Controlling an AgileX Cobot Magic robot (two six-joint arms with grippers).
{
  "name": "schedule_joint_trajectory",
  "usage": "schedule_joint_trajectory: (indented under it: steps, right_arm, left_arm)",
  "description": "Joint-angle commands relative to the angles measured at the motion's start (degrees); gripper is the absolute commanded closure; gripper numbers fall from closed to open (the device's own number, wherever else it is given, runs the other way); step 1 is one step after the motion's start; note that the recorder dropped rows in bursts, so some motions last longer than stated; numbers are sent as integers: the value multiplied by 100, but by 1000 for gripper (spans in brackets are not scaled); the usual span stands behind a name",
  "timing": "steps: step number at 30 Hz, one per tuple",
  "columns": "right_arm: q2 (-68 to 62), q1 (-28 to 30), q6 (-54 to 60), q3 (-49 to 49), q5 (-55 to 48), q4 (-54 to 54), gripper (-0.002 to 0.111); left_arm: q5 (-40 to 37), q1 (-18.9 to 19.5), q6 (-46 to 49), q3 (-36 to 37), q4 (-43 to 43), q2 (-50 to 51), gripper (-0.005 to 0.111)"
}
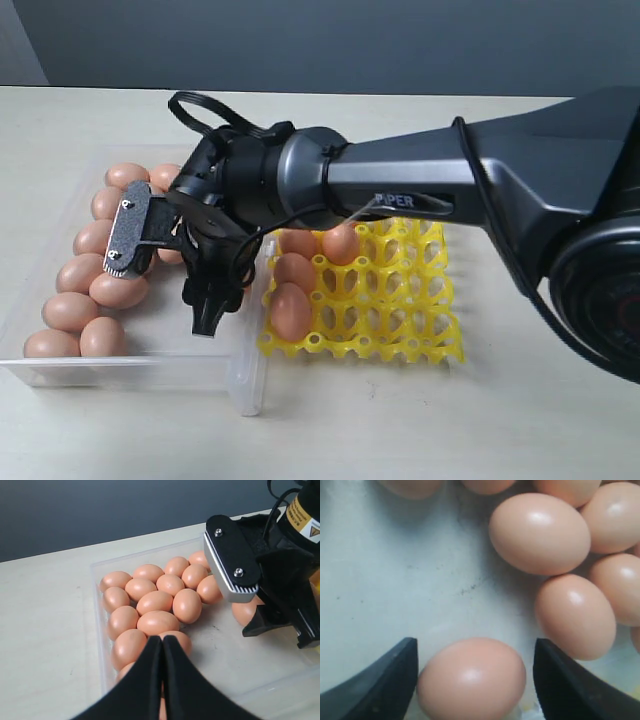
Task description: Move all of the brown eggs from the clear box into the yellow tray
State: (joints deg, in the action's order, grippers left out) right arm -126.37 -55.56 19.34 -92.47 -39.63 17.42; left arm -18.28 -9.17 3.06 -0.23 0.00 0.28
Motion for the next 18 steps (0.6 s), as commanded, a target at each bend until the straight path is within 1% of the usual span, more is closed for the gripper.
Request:
schedule_joint_trajectory:
  steps: [1,3,5,6,8,9,10,11,12,14,17,18]
  right_arm:
    - [-315,15,9,20,-94,21,45]
    - [-424,15,9,20,-94,21,46]
    - [-448,15,9,20,-63,21,56]
    - [-448,15,9,20,-49,21,63]
    - [-448,15,9,20,-61,90,82]
    - [-436,15,9,20,-73,88,90]
    - [-410,15,9,20,-89,88,102]
    - [-399,15,9,20,-105,119,108]
    - [-364,15,9,20,-105,135,108]
    - [-268,15,-18,20,-94,146,105]
    - [-21,15,-278,20,-32,156,105]
    - [240,15,-528,20,46,156,105]
  left_arm:
    - [59,-7,-5,23,0,-28,106]
    - [59,-7,-5,23,0,-28,106]
    - [59,-7,-5,23,0,-28,106]
    - [59,-7,-5,23,0,-28,106]
    - [59,-7,-5,23,0,-28,106]
    - [59,-7,-5,23,0,-28,106]
    - [59,-7,-5,23,0,-28,106]
    - [59,-7,-5,23,0,-28,106]
    - [59,-7,-5,23,0,-28,106]
    - [59,-7,-5,23,0,-28,106]
    - [59,-7,-5,23,0,-28,106]
    - [59,-7,-5,23,0,-28,106]
